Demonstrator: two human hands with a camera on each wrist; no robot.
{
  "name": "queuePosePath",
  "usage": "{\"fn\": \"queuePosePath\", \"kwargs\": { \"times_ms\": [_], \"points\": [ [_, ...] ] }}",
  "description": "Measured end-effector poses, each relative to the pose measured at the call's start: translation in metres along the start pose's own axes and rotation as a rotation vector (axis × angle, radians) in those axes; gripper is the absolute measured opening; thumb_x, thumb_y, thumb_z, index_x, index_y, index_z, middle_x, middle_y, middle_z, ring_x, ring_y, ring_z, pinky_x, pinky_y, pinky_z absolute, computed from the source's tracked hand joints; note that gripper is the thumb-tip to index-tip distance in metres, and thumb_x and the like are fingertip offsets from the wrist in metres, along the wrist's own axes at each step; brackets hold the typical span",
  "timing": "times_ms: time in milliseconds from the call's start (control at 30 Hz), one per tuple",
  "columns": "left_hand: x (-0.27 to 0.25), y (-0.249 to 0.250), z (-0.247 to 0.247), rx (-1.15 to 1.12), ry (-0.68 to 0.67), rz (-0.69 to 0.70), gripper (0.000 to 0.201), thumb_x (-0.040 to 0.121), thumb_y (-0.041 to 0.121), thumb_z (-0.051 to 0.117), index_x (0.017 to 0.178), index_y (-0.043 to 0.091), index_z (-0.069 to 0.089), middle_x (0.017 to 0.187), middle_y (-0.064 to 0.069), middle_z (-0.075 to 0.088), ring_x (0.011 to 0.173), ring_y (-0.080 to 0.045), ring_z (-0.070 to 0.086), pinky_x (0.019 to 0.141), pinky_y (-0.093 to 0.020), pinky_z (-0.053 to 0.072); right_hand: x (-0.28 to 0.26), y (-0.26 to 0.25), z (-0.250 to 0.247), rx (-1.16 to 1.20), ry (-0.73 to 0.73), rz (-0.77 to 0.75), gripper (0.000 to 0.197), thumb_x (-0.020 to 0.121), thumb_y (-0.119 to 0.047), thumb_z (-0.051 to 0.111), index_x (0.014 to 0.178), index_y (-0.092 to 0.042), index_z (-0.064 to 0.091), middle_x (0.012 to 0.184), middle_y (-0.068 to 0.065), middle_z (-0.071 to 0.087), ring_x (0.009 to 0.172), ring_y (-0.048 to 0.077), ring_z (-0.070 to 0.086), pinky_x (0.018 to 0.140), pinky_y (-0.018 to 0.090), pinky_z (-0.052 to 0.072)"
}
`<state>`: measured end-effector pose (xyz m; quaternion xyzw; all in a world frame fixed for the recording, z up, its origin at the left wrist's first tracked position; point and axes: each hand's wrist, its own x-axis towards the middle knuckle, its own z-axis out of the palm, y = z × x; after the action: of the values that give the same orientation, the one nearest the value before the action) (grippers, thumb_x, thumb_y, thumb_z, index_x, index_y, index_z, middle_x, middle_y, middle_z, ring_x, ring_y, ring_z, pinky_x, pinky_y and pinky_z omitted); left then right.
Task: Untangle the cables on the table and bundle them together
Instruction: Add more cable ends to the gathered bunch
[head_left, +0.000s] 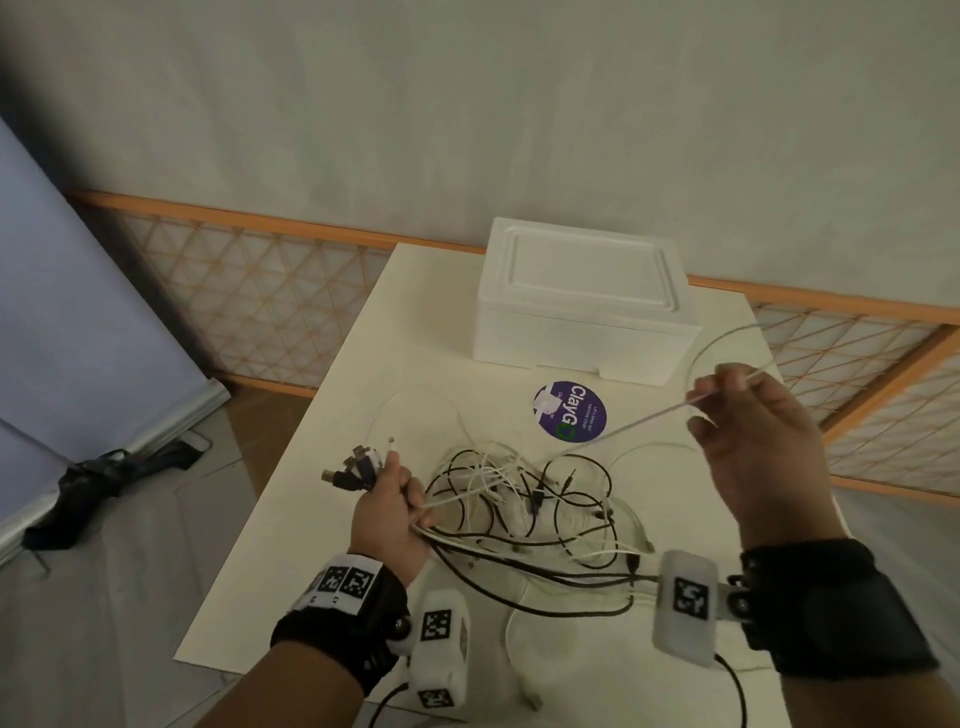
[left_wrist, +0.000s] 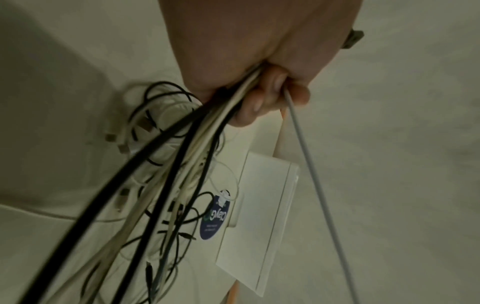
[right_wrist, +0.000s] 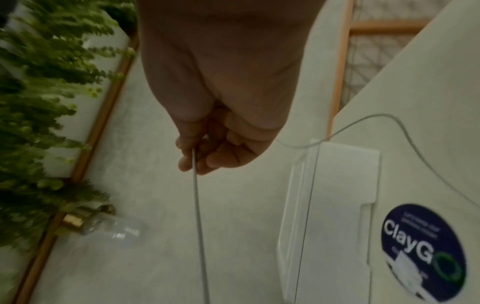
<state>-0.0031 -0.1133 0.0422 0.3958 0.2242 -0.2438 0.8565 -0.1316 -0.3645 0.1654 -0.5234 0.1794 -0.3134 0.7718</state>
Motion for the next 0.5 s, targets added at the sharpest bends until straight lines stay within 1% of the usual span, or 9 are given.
{"fn": "queuePosePath", "kwargs": {
  "times_ms": [100, 167, 200, 267, 300, 367, 433, 467, 500],
  "points": [
    [-0.002, -0.003, -0.007, 0.028, 0.073, -0.022, 0.049, 0.097, 0.036, 0.051, 0.052, 0.018, 0.038, 0.041, 0.003, 0.034, 0.031, -0.010, 0.025, 0.036, -0.018, 0.027, -0.006, 0.004, -0.032, -0.089, 0.150, 0.062, 0.019, 0.097, -0.022, 0.049, 0.087, -0.021, 0.065, 0.083, -0.003, 0.067, 0.082, 0.012, 0.062, 0.068, 0.023, 0.046],
    [-0.006, -0.005, -0.009, 0.094, 0.111, -0.049, 0.060, 0.092, 0.034, 0.058, 0.038, 0.019, 0.036, 0.037, 0.003, 0.031, 0.030, -0.011, 0.027, 0.041, -0.022, 0.031, -0.008, 0.024, -0.053, -0.307, 0.284, 0.157, 0.019, 0.097, -0.025, 0.051, 0.090, -0.018, 0.067, 0.084, 0.002, 0.069, 0.080, 0.016, 0.063, 0.068, 0.027, 0.047],
    [-0.008, -0.007, -0.009, 0.122, 0.106, -0.067, 0.061, 0.091, 0.030, 0.061, 0.036, 0.019, 0.035, 0.036, 0.003, 0.030, 0.029, -0.011, 0.028, 0.043, -0.022, 0.032, -0.010, 0.033, -0.061, -0.432, 0.327, 0.213, 0.018, 0.096, -0.024, 0.052, 0.091, -0.014, 0.067, 0.083, 0.006, 0.069, 0.075, 0.018, 0.063, 0.066, 0.028, 0.048],
    [-0.011, -0.011, -0.008, 0.134, 0.088, -0.075, 0.057, 0.091, 0.024, 0.061, 0.040, 0.019, 0.036, 0.037, 0.004, 0.031, 0.031, -0.010, 0.029, 0.047, -0.023, 0.034, -0.017, 0.052, -0.078, -0.597, 0.378, 0.289, 0.018, 0.095, -0.017, 0.053, 0.098, -0.005, 0.065, 0.080, 0.009, 0.066, 0.067, 0.019, 0.060, 0.060, 0.029, 0.047],
    [-0.012, -0.013, -0.009, 0.117, 0.094, -0.071, 0.054, 0.092, 0.024, 0.060, 0.041, 0.019, 0.040, 0.039, 0.005, 0.034, 0.033, -0.010, 0.032, 0.049, -0.025, 0.035, -0.022, 0.058, -0.084, -0.618, 0.388, 0.313, 0.017, 0.095, -0.014, 0.052, 0.099, -0.002, 0.064, 0.078, 0.009, 0.065, 0.065, 0.019, 0.058, 0.059, 0.028, 0.047],
    [-0.017, -0.016, -0.008, 0.035, 0.097, -0.064, 0.042, 0.093, 0.030, 0.059, 0.054, 0.018, 0.051, 0.046, 0.005, 0.045, 0.041, -0.010, 0.045, 0.053, -0.027, 0.040, -0.034, 0.066, -0.098, -0.551, 0.413, 0.352, 0.010, 0.093, -0.008, 0.054, 0.093, -0.002, 0.062, 0.077, 0.009, 0.064, 0.066, 0.019, 0.057, 0.060, 0.029, 0.046],
    [-0.021, -0.018, -0.008, -0.043, 0.088, -0.066, 0.037, 0.094, 0.037, 0.057, 0.063, 0.017, 0.049, 0.050, 0.004, 0.050, 0.047, -0.011, 0.056, 0.059, -0.026, 0.047, -0.043, 0.064, -0.103, -0.443, 0.420, 0.371, 0.004, 0.086, -0.002, 0.059, 0.085, -0.005, 0.061, 0.075, 0.006, 0.062, 0.067, 0.018, 0.059, 0.063, 0.024, 0.045],
    [-0.022, -0.019, -0.009, -0.071, 0.080, -0.070, 0.040, 0.094, 0.040, 0.055, 0.062, 0.018, 0.045, 0.048, 0.005, 0.047, 0.044, -0.010, 0.054, 0.057, -0.025, 0.046, -0.039, 0.062, -0.107, -0.376, 0.435, 0.380, 0.008, 0.084, 0.000, 0.059, 0.081, -0.007, 0.060, 0.070, 0.002, 0.059, 0.063, 0.015, 0.058, 0.060, 0.020, 0.044],
    [-0.023, -0.019, -0.010, -0.094, 0.067, -0.069, 0.044, 0.095, 0.041, 0.053, 0.059, 0.019, 0.039, 0.045, 0.006, 0.040, 0.039, -0.008, 0.047, 0.050, -0.023, 0.042, -0.035, 0.057, -0.108, -0.268, 0.468, 0.402, 0.013, 0.085, 0.000, 0.055, 0.076, -0.010, 0.056, 0.061, -0.001, 0.055, 0.055, 0.011, 0.054, 0.054, 0.018, 0.043]
  ]
}}
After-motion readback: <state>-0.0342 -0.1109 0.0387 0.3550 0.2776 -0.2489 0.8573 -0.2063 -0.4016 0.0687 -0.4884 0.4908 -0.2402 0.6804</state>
